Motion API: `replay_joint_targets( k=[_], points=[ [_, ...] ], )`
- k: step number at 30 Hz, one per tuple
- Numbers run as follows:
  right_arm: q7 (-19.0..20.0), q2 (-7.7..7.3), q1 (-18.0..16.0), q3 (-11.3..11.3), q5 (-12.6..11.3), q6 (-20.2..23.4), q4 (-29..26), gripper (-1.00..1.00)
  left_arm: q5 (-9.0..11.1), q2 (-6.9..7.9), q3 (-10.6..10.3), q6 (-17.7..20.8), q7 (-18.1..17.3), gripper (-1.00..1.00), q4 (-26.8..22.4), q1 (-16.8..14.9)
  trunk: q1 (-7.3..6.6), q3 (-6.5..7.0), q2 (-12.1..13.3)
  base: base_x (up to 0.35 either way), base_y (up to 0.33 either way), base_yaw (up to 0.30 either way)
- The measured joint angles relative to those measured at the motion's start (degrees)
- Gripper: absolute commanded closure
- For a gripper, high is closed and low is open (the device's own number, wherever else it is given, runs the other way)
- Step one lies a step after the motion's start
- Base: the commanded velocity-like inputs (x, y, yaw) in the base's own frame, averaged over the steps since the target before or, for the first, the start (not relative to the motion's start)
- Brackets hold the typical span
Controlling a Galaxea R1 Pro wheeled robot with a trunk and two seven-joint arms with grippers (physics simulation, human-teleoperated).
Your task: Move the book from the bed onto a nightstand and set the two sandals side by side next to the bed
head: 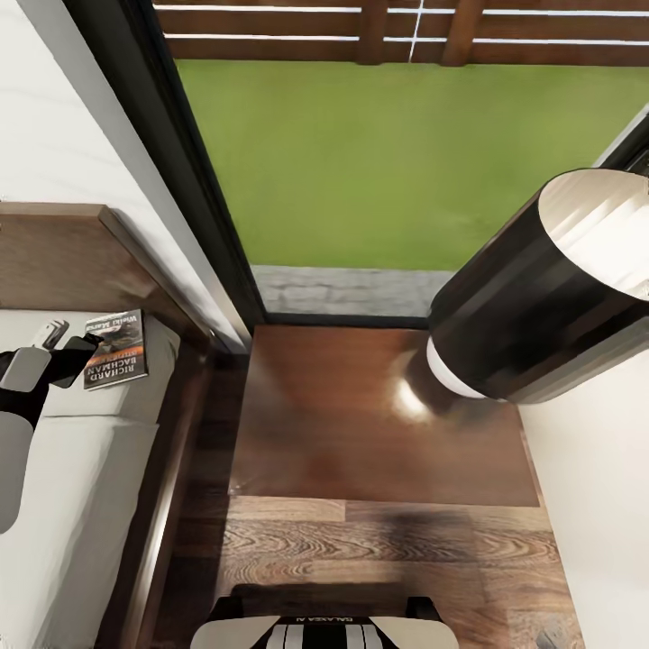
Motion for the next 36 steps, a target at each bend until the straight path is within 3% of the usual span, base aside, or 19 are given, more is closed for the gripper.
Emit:
replay_joint_targets(
  k=[11, 29, 32, 36],
  points=[
    [0.00, 0.00, 0.00, 0.00, 0.02, 0.00, 0.00, -1.00, 1.02, -0.04, 0.01, -2.52, 0.14, -1.00, 1.37, -0.01, -0.02, 0.00, 0.00, -0.080, 0.000, 0.000],
    [0.00, 0.00, 0.00, 0.00, 0.11, 0.00, 0.00, -1.00, 0.69, -0.10, 0.02, -3.05, 0.13, -1.00, 1.47, 0.00, -0.02, 0.00, 0.00, 0.000, 0.000, -0.002],
    [0.02, 0.00, 0.01, -0.02, 0.07, 0.00, -0.01, -1.00, -0.60, -0.08, 0.01, -3.15, 0.03, -1.00, 1.27, -0.02, -0.02, 0.00, 0.00, 0.000, 0.000, -0.181],
    [0.08, 0.00, 0.00, 0.00, 0.08, 0.00, 0.00, -1.00, -0.31, -0.08, -0.02, -3.15, -0.02, -1.00, 0.70, 0.00, -0.02, 0.00, 0.00, 0.000, 0.000, -0.057]
  ],
)
